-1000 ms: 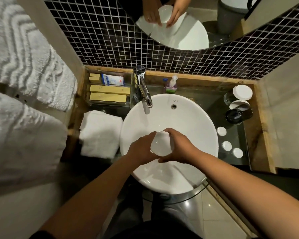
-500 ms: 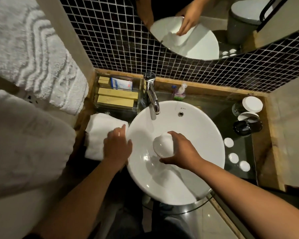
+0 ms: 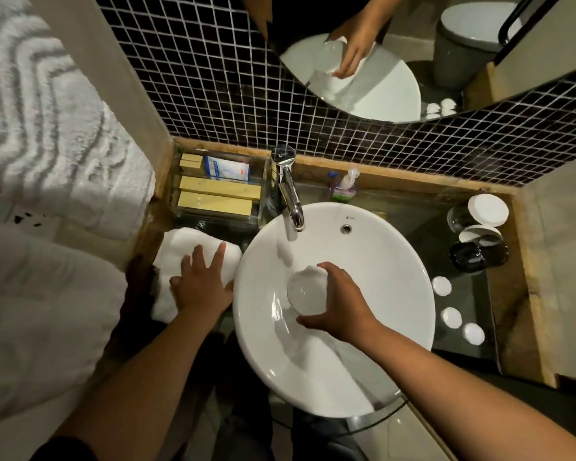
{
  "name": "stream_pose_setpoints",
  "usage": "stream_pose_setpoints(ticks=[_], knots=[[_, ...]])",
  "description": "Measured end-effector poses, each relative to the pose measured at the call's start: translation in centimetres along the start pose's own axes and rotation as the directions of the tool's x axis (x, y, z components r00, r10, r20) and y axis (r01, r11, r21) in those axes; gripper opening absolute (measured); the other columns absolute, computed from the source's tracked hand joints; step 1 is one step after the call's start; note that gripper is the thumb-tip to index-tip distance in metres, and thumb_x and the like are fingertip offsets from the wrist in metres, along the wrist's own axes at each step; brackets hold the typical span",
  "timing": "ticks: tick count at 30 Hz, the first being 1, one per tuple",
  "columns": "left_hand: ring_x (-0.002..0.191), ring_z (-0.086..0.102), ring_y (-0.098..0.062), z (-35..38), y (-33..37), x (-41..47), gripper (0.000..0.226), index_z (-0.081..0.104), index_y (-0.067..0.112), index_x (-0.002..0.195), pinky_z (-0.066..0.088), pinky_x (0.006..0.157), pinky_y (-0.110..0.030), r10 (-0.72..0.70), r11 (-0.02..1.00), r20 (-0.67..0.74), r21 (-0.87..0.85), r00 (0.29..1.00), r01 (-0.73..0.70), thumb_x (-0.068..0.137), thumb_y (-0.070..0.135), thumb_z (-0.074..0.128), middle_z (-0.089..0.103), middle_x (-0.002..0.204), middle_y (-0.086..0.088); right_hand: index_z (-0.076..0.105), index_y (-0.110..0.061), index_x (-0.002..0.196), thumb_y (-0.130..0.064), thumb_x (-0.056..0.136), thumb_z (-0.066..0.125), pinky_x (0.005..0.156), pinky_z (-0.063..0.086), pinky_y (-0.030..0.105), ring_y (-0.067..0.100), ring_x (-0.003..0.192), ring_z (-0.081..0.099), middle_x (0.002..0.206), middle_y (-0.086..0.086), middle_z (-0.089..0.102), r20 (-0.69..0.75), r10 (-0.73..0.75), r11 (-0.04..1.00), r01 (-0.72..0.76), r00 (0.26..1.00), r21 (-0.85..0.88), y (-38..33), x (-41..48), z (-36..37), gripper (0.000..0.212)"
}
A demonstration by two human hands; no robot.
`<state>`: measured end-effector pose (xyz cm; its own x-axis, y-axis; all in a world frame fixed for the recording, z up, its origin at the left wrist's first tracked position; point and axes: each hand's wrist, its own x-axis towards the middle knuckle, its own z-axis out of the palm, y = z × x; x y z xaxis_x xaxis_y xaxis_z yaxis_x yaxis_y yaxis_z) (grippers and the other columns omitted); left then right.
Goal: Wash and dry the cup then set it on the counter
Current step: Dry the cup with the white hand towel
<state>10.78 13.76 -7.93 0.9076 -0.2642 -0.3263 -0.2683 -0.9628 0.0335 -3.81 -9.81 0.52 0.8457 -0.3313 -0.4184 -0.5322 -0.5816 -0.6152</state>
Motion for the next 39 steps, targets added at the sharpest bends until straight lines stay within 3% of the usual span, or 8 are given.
stream_pose_setpoints(ticks=[5, 8, 11, 16, 22, 27, 33, 39], knots=[[0.12, 0.043, -0.037, -0.5, -0.3, 0.9, 0.085, 0.02, 0.038, 0.149, 0.05, 0.091, -0.055, 0.028, 1.0, -0.072, 0.013, 0.997, -0.027, 0.08, 0.06, 0.065, 0.035, 0.143, -0.016, 0.041, -0.027, 0.127, -0.043, 0.046, 0.094, 0.08, 0.044, 0.026, 0.015, 0.104, 0.053, 0.117, -0.009, 0.053, -0.048, 0.064, 0.995, -0.06, 0.997, 0.085, -0.6, 0.2, 0.5, 0.097], [0.115, 0.049, -0.033, -1.5, -0.5, 0.8, 0.072, 0.038, 0.034, 0.143, 0.053, 0.086, -0.052, -0.03, 0.97, -0.084, -0.244, 0.996, 0.009, 0.081, 0.04, 0.074, 0.048, 0.136, -0.01, 0.037, -0.033, 0.122, -0.035, 0.047, 0.095, 0.067, 0.06, 0.041, 0.02, 0.091, 0.061, 0.106, -0.01, 0.056, -0.016, 0.108, 0.978, -0.103, 0.994, 0.183, -1.5, 0.4, 0.2, 0.094], [0.117, 0.056, -0.032, -3.6, -1.0, -0.1, 0.055, 0.052, 0.028, 0.138, 0.049, 0.096, -0.05, -0.171, 0.82, -0.14, -0.568, 0.975, 0.062, 0.086, 0.028, 0.071, 0.06, 0.131, -0.007, 0.037, -0.031, 0.12, -0.02, 0.053, 0.094, 0.049, 0.061, 0.039, 0.021, 0.079, 0.064, 0.1, -0.007, 0.055, 0.041, 0.152, 0.95, -0.157, 0.988, 0.27, -2.5, 0.1, -0.2, 0.089], [0.12, 0.057, -0.019, -8.9, 0.3, -4.0, 0.055, 0.058, 0.023, 0.136, 0.044, 0.098, -0.028, -0.257, 0.631, -0.271, -0.774, 0.928, -0.052, 0.085, 0.004, 0.065, 0.063, 0.13, -0.004, 0.04, -0.029, 0.12, -0.017, 0.057, 0.094, 0.054, 0.062, 0.044, 0.019, 0.071, 0.065, 0.098, -0.004, 0.057, 0.105, 0.171, 0.93, -0.196, 0.98, 0.312, -3.9, -0.3, -0.5, 0.084], [0.12, 0.059, -0.014, -11.4, 3.9, -8.0, 0.058, 0.058, 0.023, 0.135, 0.05, 0.1, -0.03, 0.24, 0.775, -0.41, -0.465, 0.88, -0.428, 0.081, 0.01, 0.071, 0.063, 0.133, 0.0, 0.041, -0.027, 0.118, -0.024, 0.051, 0.096, 0.059, 0.063, 0.044, 0.019, 0.082, 0.068, 0.106, -0.001, 0.059, 0.148, 0.128, 0.922, -0.172, 0.981, 0.346, -4.8, -0.8, -0.5, 0.087], [0.115, 0.062, -0.019, -9.5, 5.8, -9.2, 0.054, 0.062, 0.028, 0.131, 0.053, 0.092, -0.033, 0.458, 0.725, -0.418, -0.334, 0.784, -0.602, 0.079, 0.019, 0.071, 0.064, 0.132, 0.003, 0.054, -0.028, 0.11, -0.02, 0.061, 0.097, 0.072, 0.064, 0.041, 0.02, 0.097, 0.066, 0.107, 0.001, 0.064, 0.182, 0.001, 0.873, -0.09, 0.983, 0.48, -5.1, -1.2, -1.2, 0.065], [0.107, 0.064, -0.017, -7.6, 6.7, -10.5, 0.043, 0.07, 0.023, 0.12, 0.055, 0.091, -0.036, 0.44, 0.712, -0.394, -0.394, 0.807, -0.581, 0.077, 0.023, 0.068, 0.07, 0.12, 0.003, 0.055, -0.032, 0.129, -0.009, 0.061, 0.092, 0.082, 0.061, 0.054, 0.025, 0.103, 0.069, 0.113, 0.005, 0.071, 0.308, 0.022, 0.778, -0.21, 0.951, 0.593, -2.4, -1.1, -0.5, 0.081], [0.116, 0.056, -0.02, -6.7, 6.9, -10.8, 0.058, 0.057, 0.026, 0.136, 0.048, 0.1, -0.041, 0.433, 0.746, -0.253, -0.439, 0.865, -0.501, 0.079, 0.026, 0.059, 0.061, 0.134, 0.005, 0.057, -0.029, 0.136, -0.004, 0.071, 0.088, 0.096, 0.055, 0.055, 0.027, 0.119, 0.064, 0.125, 0.007, 0.07, 0.382, -0.023, 0.645, -0.278, 0.924, 0.711, -1.6, -1.6, -0.3, 0.077]])
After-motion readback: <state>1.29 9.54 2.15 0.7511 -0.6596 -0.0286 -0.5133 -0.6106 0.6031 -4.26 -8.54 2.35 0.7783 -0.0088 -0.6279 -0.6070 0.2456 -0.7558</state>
